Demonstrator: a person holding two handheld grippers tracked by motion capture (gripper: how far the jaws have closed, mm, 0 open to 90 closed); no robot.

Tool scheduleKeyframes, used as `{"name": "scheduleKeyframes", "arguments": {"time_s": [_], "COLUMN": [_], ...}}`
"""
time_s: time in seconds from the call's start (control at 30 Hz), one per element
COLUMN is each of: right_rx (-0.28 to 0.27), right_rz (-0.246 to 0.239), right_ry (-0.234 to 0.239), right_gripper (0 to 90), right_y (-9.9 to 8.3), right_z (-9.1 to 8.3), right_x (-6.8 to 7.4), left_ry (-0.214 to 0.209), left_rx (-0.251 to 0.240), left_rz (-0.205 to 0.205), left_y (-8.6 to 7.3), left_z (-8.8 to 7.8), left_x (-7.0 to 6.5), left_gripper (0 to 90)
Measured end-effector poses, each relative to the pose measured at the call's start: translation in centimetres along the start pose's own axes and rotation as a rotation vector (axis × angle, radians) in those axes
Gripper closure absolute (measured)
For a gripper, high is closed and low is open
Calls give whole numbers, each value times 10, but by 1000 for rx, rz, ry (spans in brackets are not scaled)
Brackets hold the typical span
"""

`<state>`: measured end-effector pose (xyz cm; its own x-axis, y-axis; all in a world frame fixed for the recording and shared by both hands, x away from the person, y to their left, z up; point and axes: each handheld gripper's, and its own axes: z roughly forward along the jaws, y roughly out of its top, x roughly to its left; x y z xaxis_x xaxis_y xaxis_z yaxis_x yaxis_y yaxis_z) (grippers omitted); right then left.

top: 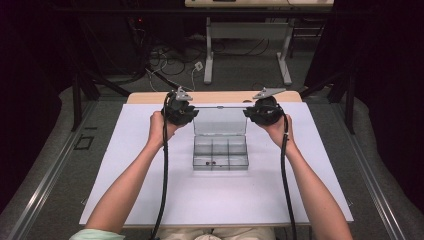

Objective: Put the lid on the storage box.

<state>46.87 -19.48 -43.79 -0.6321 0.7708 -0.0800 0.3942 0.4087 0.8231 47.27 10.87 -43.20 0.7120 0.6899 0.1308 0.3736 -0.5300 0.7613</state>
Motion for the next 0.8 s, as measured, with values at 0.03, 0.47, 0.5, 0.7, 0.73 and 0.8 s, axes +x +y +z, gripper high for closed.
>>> {"name": "scheduleKeyframes", "arguments": {"time_s": [0.03,0.47,0.5,0.7,0.73,0.8], "right_rx": [3,28,29,48,49,50], "right_rz": [-9,-60,-66,-89,-94,-103], "right_ry": [2,10,9,-1,-2,-5], "right_gripper": [786,801,801,803,803,803], "right_y": [0,-6,-7,-9,-9,-10], "right_z": [-1,-17,-18,-24,-24,-25], "right_x": [1,15,16,24,24,26], "left_ry": [-2,-18,-12,-12,-7,-17], "left_rx": [8,55,51,66,66,71], "left_rz": [5,59,62,87,94,91], "left_y": [0,-4,-5,-8,-8,-9], "left_z": [-1,-16,-17,-21,-22,-23], "left_x": [-1,-16,-18,-25,-26,-27], "left_gripper": [736,736,736,734,734,733]}}
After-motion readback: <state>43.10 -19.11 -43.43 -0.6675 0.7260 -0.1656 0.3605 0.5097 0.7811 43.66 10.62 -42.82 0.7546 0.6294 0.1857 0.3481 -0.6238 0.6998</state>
